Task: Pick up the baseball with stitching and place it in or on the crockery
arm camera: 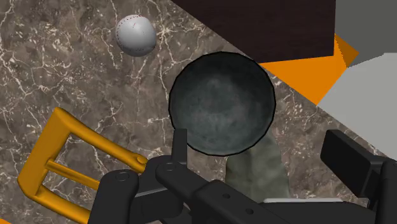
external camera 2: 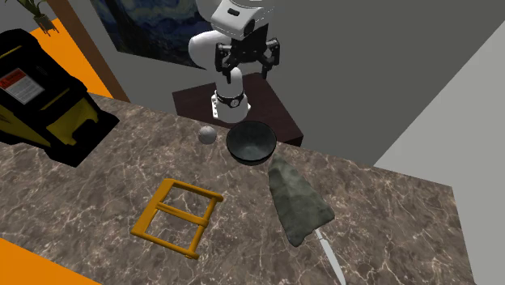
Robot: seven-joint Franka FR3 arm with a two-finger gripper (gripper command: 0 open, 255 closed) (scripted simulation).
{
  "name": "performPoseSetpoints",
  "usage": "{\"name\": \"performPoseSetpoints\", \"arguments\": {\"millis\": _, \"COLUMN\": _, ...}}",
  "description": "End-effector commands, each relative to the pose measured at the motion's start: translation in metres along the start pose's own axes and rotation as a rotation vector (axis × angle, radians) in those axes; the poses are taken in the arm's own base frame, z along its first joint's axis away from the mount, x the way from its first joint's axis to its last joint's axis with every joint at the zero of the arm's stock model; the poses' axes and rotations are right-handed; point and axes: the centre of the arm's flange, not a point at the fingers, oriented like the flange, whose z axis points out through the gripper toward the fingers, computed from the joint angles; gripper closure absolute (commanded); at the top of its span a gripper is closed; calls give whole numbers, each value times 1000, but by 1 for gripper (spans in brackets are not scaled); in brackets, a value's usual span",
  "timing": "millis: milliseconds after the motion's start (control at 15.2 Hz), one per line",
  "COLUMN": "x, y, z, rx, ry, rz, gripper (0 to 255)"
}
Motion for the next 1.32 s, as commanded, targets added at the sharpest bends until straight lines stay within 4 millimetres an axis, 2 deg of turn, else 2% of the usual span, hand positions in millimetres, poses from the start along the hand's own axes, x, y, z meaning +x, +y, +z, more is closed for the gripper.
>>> {"name": "performPoseSetpoints", "arguments": {"millis": 0, "x": 0, "y": 0, "z": 0, "rx": 0, "ry": 0, "rz": 0, "gripper": 0}}
{"name": "performPoseSetpoints", "arguments": {"millis": 660, "x": -18, "y": 92, "z": 111, "rx": 130, "ry": 9, "rz": -69, "gripper": 0}}
{"name": "performPoseSetpoints", "arguments": {"millis": 1254, "x": -28, "y": 162, "z": 220, "rx": 248, "ry": 17, "rz": -130, "gripper": 0}}
